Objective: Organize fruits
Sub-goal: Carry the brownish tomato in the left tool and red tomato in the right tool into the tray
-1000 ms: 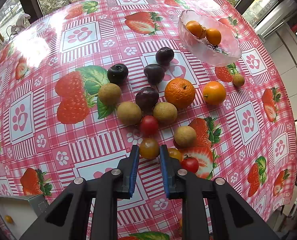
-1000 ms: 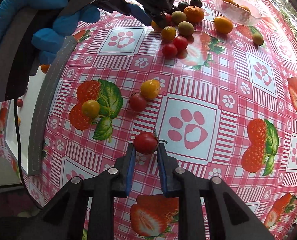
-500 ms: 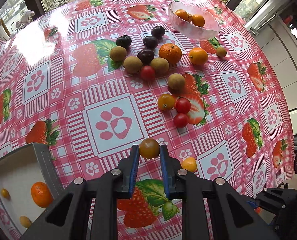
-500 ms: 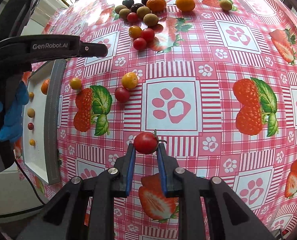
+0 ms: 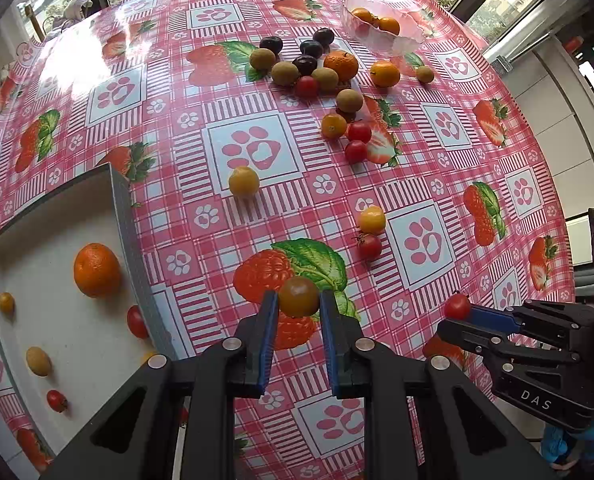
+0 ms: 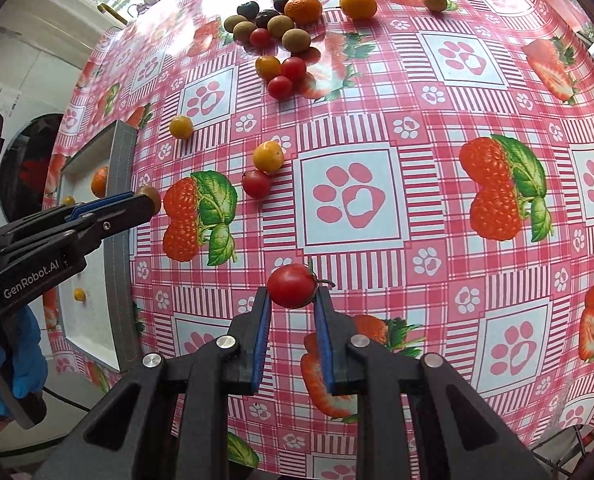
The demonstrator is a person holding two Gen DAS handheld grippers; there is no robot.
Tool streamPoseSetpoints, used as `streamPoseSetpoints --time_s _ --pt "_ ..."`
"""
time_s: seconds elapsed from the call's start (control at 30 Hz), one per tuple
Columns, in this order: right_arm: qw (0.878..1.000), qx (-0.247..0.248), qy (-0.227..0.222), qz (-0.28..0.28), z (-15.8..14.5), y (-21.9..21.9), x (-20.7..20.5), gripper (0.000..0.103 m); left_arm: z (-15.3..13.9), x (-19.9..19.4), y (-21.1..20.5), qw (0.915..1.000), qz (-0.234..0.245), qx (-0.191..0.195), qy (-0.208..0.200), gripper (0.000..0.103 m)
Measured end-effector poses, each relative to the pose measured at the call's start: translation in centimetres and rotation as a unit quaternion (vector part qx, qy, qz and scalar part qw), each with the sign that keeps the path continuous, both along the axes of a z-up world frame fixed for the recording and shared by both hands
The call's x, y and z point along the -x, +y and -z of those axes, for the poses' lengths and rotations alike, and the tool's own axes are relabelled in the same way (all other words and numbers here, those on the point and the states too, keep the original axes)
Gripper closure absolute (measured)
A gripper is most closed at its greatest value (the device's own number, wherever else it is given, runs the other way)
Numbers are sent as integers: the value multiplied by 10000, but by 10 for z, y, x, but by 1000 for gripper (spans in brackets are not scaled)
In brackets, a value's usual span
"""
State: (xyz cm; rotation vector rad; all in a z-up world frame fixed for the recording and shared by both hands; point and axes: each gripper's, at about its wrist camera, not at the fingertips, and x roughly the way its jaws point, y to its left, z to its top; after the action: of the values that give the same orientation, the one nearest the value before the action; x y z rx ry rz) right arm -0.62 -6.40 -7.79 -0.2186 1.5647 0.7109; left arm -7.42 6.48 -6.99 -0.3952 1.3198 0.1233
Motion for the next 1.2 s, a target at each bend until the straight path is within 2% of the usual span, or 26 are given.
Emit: streamPoseSetpoints --time_s 0.33,0.63,0.9,1.2 --pt "9986 -93 -113 -510 -17 50 25 80 -16 50 30 9988 -481 -75 -76 81" --pt "9925 -248 -269 -1170 -31 107 54 80 -25 94 69 9941 -1059 -150 -152 81" --pt "9843 -318 -351 -1703 -39 153 78 80 -22 125 100 9882 -1510 -210 -131 81" --pt "9755 -350 -310 -2151 -37 197 97 80 -18 142 133 9834 -1769 -394 -81 81"
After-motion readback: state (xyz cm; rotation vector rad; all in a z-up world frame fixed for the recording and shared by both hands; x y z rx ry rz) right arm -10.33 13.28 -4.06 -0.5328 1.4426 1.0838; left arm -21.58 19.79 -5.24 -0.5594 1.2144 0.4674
